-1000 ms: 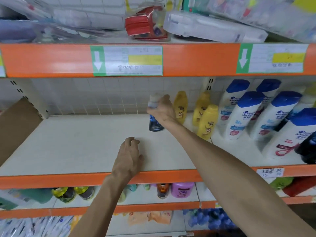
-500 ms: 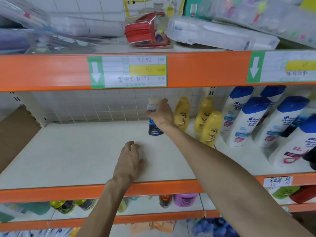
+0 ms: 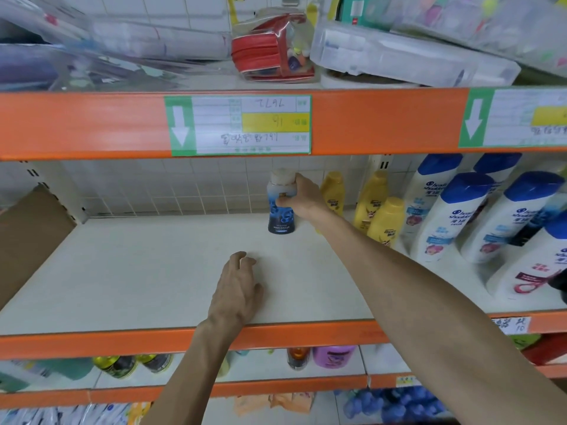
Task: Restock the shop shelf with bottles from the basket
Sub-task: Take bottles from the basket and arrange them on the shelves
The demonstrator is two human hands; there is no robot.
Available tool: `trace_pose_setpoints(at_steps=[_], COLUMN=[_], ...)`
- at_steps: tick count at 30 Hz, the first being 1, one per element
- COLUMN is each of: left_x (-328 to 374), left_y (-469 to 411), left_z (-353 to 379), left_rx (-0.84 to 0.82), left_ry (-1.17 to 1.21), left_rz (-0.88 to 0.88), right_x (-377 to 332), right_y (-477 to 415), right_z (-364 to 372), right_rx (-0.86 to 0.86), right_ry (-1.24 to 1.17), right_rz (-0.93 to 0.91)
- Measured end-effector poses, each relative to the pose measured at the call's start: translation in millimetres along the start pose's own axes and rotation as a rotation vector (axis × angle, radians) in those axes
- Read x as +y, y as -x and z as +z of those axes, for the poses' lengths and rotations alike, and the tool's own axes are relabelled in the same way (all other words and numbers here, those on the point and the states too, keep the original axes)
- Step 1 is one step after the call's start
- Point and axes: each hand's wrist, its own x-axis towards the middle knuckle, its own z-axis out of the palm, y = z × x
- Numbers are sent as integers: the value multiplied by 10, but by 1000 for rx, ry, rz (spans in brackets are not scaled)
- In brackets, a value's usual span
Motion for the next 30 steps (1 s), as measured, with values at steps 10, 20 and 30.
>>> trace_pose_setpoints(at_steps=[10, 20, 30], left_x=[10, 124, 609], left_y=[-9, 19, 275], left_z=[34, 38, 48], left_rx=[-10, -5, -35], left_ry=[-18, -24, 6], left_rz=[-8, -12, 45], right_x=[15, -30, 768], right_y=[-18, 254, 2076], right_z=[20, 29, -76], right_rx=[-20, 103, 339], right_ry=[-15, 68, 289], right_rz=[13, 3, -200])
